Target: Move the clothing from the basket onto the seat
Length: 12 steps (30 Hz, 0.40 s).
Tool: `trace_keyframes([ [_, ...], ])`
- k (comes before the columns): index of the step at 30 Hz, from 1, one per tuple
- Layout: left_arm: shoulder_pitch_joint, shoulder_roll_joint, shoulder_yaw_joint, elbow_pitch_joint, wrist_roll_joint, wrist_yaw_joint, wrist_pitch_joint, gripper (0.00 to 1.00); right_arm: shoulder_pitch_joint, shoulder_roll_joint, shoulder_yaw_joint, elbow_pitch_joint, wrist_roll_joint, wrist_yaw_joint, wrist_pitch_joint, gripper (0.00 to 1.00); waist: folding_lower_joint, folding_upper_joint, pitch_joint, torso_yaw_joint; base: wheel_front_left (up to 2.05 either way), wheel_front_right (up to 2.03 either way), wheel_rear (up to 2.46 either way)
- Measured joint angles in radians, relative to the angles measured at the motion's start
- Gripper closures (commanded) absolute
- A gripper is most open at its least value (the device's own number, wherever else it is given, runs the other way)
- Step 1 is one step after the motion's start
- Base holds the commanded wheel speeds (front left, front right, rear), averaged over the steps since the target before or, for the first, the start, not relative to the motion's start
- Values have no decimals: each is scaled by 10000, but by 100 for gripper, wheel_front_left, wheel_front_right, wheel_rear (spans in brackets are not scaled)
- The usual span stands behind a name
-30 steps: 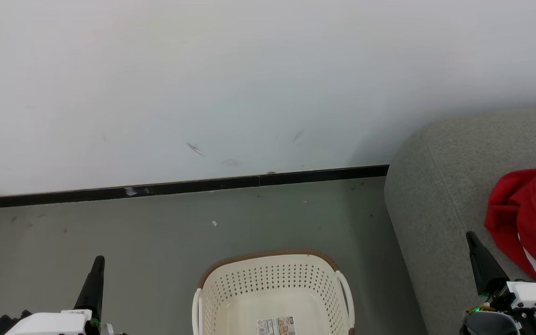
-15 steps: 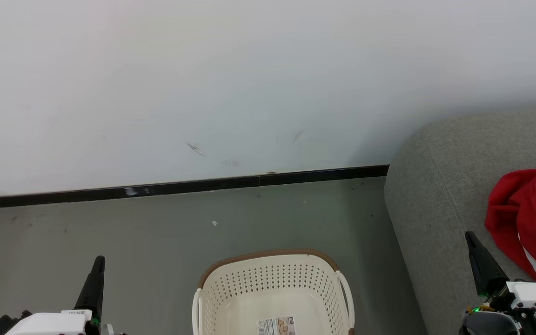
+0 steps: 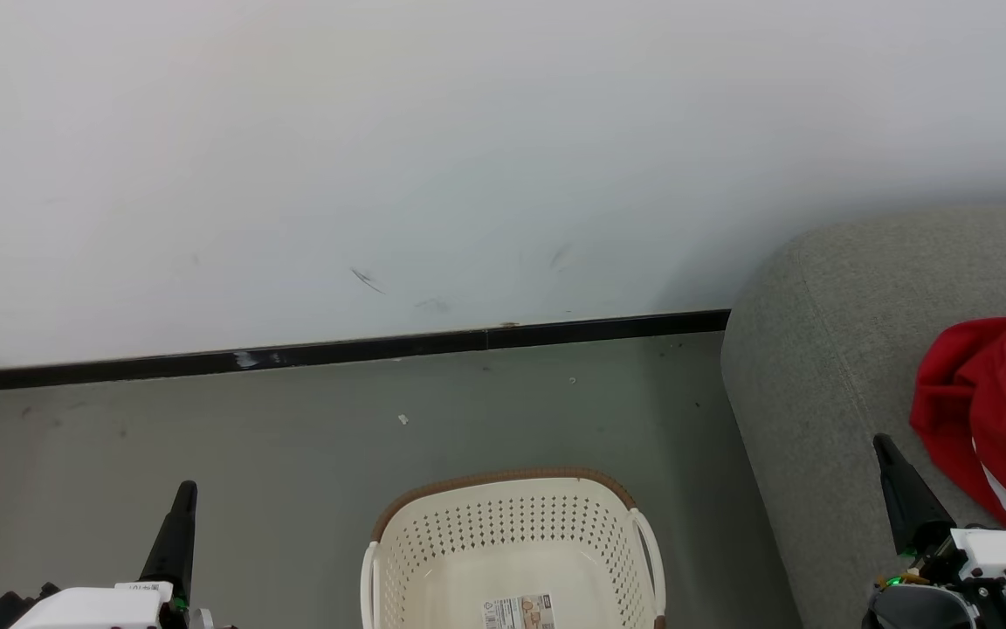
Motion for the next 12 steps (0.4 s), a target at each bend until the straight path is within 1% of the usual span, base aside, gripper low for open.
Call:
trace_keyframes([
  [12, -1, 0, 4, 4, 0, -10, 0, 100, 0, 8, -12, 2, -2, 0, 0, 100, 0, 0, 0, 0, 0, 0, 0],
])
